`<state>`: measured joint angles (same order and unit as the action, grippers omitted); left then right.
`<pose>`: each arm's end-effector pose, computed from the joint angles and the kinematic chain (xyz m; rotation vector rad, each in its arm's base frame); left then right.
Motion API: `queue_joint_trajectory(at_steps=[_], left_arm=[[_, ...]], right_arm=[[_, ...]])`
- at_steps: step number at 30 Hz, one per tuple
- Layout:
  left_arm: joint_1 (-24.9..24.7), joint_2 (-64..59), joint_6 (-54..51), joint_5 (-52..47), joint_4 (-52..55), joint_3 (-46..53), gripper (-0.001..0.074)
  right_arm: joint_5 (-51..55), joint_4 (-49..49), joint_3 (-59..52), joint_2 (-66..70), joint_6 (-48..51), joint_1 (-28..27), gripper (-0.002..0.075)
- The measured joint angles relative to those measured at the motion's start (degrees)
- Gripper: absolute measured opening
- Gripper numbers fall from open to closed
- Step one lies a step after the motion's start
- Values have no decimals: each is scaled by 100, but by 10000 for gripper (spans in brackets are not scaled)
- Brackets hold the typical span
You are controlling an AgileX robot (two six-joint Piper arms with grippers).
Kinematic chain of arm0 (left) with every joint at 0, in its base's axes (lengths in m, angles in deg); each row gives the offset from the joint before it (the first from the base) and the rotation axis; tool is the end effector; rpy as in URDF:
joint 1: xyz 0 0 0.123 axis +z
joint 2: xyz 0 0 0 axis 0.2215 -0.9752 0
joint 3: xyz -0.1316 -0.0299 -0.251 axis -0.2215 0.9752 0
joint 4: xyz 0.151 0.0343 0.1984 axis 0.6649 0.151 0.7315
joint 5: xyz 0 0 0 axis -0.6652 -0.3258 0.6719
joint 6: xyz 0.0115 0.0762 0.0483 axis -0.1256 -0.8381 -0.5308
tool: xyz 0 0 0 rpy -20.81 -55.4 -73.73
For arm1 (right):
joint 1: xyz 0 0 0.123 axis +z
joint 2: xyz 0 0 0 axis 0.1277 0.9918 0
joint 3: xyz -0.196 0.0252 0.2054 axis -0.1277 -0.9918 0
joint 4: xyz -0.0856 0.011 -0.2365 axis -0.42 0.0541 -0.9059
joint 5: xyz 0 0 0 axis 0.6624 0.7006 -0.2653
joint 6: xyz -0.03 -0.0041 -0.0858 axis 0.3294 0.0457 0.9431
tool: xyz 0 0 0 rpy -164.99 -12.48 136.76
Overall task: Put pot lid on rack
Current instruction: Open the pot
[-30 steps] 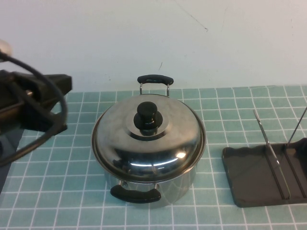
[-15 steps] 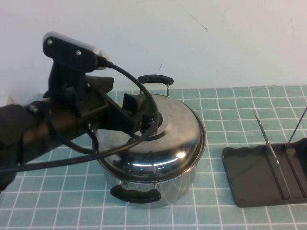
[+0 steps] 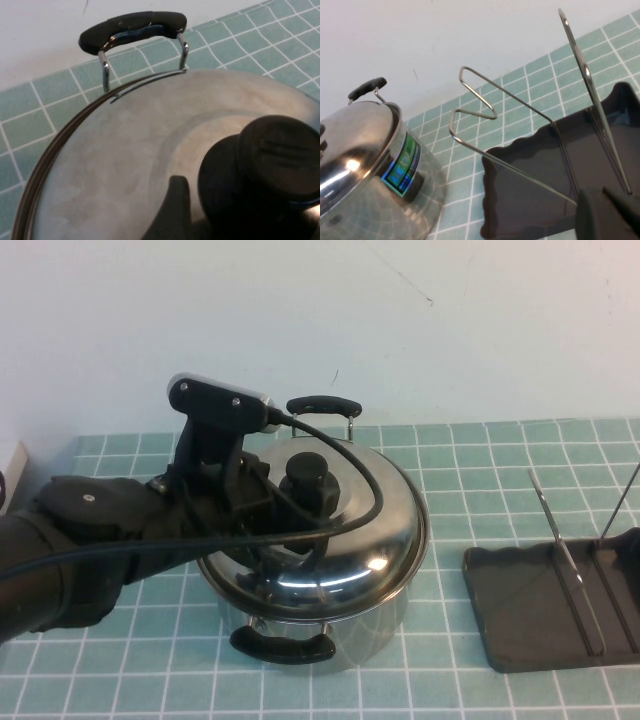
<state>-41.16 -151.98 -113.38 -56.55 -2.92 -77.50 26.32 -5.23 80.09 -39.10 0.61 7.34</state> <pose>0.2739 -0.1539 0.2694 0.3975 2.0492 -0.4533 0.0535 0.0158 0.1802 0.3106 1.7657 0.5086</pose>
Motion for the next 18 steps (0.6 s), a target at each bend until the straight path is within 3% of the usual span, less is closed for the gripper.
queue_joint_trajectory(at_steps=[7,12,18], left_arm=[[0,-154,-45,-69,-19,-236,562],[0,-315,-149,-56,-89,-280,393],[0,-304,-174,-56,-125,-317,378]], right_arm=[[10,0,0,0,0,0,-3],[10,0,0,0,0,0,-3],[10,149,0,0,0,0,-3]])
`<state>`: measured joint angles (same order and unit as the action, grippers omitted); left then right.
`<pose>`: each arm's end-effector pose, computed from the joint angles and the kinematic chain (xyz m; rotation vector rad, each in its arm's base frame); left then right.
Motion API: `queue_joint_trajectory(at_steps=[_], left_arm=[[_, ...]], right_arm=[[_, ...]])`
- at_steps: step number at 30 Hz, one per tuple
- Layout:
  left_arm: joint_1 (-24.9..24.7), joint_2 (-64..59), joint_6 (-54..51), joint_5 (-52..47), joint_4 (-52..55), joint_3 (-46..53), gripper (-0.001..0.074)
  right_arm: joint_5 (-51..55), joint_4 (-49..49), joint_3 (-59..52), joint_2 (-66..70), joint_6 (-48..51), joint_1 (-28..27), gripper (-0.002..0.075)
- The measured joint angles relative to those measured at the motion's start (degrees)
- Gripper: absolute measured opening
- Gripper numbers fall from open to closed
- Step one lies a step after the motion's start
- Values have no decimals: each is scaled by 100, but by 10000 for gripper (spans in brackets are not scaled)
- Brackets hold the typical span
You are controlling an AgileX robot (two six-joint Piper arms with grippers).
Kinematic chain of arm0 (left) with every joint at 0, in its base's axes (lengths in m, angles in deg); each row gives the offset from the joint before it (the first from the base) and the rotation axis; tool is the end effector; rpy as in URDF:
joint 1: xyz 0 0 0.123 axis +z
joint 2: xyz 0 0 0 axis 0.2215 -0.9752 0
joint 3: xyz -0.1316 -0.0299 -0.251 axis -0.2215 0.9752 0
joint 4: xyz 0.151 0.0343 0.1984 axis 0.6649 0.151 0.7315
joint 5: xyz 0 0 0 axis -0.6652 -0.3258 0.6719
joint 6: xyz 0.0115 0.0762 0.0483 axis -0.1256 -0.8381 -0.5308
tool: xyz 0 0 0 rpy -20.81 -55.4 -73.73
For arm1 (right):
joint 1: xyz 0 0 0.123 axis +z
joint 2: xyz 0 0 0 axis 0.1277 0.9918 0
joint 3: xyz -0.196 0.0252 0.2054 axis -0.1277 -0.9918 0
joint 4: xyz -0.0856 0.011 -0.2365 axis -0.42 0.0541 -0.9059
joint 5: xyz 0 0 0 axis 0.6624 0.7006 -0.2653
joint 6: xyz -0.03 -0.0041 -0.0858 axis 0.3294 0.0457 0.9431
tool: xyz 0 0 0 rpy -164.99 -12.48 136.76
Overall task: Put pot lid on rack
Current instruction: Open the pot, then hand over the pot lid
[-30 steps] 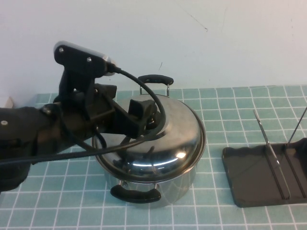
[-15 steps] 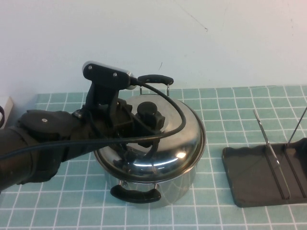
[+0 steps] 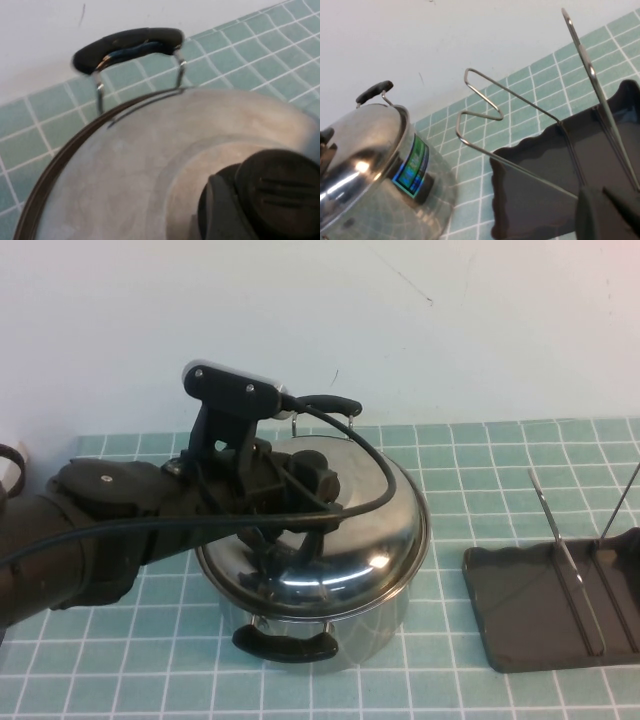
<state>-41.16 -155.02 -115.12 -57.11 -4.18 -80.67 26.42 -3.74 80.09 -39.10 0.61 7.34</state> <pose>0.2870 -0.1620 0.2697 0.4119 2.0441 -0.4588 0.0534 0.0165 0.1805 0.3266 1.7623 0.5337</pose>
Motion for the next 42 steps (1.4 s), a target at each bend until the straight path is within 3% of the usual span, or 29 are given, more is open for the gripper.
queue_joint_trajectory(at_steps=[1,10,13,18,20,23,28,42], left_arm=[[0,14,-14,-35,0,-29,321],[0,732,27,-1184,-167,-512,333],[-11,946,27,-1545,-696,-644,333],[-11,1013,46,-1863,-1214,-663,333],[-11,1001,46,-1951,-1214,-663,333],[-11,953,46,-2098,-1227,-663,333],[-11,854,46,-2497,-1227,-663,333],[-22,730,60,-3011,-1215,-663,333]], right_arm=[[0,83,0,0,10,0,-3],[329,825,644,0,1058,0,3],[329,1068,907,0,1121,0,46],[329,2331,1098,362,1407,0,252],[378,3277,1101,675,1930,0,346],[605,5020,1125,1200,3235,0,413],[1016,6068,1428,2168,4341,0,433],[3009,6169,3041,5075,4784,0,438]])
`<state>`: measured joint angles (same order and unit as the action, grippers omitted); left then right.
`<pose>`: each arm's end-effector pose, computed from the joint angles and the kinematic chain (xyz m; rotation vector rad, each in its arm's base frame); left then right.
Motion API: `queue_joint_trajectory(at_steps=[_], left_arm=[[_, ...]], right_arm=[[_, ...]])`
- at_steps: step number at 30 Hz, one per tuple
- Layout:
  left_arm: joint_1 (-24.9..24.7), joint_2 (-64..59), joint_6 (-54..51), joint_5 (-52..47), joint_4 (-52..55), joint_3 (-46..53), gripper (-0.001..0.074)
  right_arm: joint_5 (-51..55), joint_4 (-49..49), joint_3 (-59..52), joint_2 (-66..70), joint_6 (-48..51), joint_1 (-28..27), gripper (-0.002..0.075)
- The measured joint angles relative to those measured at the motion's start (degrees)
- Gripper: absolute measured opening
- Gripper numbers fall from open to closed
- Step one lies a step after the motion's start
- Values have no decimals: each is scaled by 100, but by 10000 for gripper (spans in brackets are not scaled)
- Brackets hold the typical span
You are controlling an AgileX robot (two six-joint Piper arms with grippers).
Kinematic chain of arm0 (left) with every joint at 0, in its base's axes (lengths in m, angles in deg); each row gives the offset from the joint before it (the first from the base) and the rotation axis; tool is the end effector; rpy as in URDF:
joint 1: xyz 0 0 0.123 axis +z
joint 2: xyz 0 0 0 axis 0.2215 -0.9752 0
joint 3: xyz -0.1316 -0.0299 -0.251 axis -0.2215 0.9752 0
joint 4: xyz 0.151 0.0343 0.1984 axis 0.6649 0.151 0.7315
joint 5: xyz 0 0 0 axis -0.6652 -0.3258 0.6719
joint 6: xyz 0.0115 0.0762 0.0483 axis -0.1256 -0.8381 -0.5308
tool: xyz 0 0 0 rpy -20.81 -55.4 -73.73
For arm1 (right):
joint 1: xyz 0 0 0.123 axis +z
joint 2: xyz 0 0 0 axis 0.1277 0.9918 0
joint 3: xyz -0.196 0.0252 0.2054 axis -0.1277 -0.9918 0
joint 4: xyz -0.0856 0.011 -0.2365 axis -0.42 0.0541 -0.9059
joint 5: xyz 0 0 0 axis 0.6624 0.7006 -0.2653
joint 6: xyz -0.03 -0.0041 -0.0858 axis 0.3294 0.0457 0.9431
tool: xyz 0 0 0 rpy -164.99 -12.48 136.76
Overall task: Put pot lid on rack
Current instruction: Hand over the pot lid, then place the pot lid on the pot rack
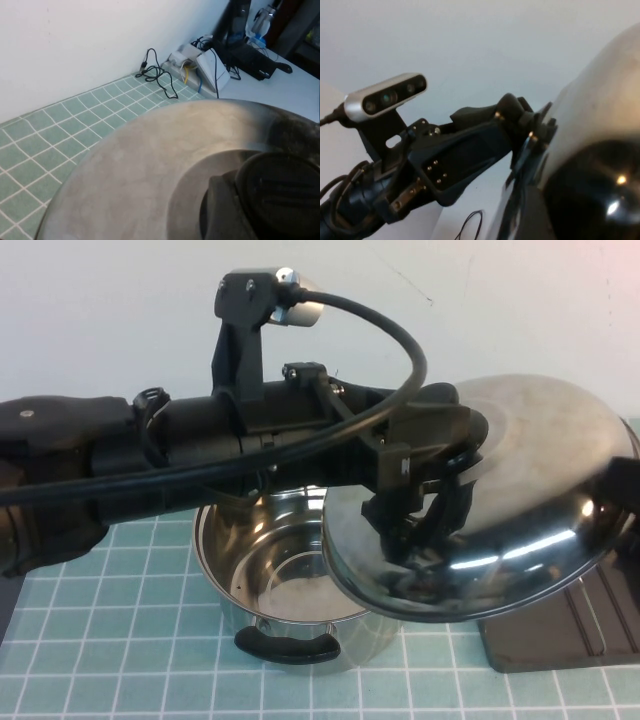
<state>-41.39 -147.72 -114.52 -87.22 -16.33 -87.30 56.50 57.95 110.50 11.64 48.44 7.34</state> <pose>0.2424 -0.1897 0.3587 0.5640 1.7560 -1.1408 0.1550 0.0676 0.3061 0.1026 1.8589 1.3176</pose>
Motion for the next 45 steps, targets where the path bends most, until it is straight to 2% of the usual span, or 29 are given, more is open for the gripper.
queue_joint_trajectory(at_steps=[8,11,15,21,23,25,28,32,34,37,40,41,45], left_arm=[[-8,-13,0,-78,20,0,333],[-8,-13,0,-56,34,0,333],[-8,-41,0,61,101,0,333],[-8,-55,10,80,192,0,335],[-8,-55,10,173,204,0,372],[-8,-42,10,275,175,0,446],[-8,-20,-19,381,136,0,536],[-8,23,90,566,292,0,555],[-8,143,319,822,616,0,519],[-8,393,754,1248,1412,0,381],[-8,687,1083,1449,2271,0,150],[-8,794,1161,1461,2548,0,98],[-8,1168,1543,1471,3294,31,21]], right_arm=[[566,0,682,997,290,0,428],[669,11,828,1157,480,0,357],[895,107,893,1196,707,5,165],[994,137,897,1196,1117,18,146],[1006,126,897,1196,1371,18,143],[891,46,897,1196,1653,18,67],[605,-181,970,1225,1979,7,26],[647,-642,1358,1225,2134,7,14],[647,-1051,1620,1162,2158,7,12],[635,-1664,1940,998,2016,7,11],[580,-2013,2038,787,1807,7,11],[565,-2121,2047,714,1743,7,11],[503,-2656,2047,563,1438,7,11]])
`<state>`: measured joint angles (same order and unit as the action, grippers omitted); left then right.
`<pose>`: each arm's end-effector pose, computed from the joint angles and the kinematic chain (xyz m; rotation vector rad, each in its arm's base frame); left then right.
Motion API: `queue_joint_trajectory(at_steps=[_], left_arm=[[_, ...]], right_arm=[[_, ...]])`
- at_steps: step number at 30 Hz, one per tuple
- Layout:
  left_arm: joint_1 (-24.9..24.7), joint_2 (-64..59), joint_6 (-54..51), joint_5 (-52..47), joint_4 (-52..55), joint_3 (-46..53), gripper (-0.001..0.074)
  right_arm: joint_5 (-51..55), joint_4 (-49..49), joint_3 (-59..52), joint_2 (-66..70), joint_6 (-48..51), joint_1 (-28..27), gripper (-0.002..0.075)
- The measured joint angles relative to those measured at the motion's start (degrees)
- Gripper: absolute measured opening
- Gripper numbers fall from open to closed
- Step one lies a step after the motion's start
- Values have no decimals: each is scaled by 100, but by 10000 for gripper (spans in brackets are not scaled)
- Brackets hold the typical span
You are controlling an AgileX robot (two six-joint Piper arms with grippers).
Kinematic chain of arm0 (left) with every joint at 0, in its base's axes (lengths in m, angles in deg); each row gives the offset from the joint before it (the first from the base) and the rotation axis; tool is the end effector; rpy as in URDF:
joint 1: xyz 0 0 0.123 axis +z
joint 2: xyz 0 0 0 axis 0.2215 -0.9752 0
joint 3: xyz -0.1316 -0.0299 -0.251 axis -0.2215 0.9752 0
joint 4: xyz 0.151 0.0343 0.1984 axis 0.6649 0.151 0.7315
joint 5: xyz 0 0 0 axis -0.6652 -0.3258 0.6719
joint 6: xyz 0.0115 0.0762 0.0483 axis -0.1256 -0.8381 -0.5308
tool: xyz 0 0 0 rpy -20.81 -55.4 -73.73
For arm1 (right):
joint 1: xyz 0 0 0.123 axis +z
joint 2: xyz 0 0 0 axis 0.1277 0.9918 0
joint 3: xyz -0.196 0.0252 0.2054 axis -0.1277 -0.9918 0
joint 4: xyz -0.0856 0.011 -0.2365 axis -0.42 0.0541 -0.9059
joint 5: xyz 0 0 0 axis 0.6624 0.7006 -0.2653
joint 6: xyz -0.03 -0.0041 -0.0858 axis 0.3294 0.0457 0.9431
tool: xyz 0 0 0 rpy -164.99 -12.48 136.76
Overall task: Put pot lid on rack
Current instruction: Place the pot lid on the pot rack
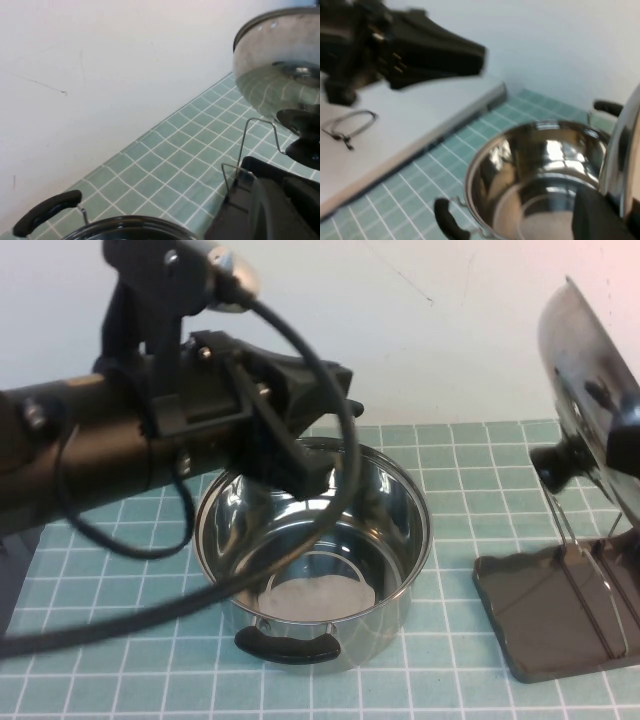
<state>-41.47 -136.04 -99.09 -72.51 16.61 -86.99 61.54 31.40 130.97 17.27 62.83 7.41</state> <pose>0.2148 -0.1482 0.3940 0.6309 1.6832 -0.6478 0.1769 0.0690 0.3678 -0.6537 1.8228 0.7746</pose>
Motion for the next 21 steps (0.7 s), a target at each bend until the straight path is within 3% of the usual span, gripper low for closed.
queue_joint_trajectory(at_steps=[6,21], left_arm=[[0,356,379,99,487,400,3],[0,402,559,107,394,1153,2]], right_arm=[[-372,-541,-156,-9,-276,0,11],[-566,250,-416,1127,215,0,11]])
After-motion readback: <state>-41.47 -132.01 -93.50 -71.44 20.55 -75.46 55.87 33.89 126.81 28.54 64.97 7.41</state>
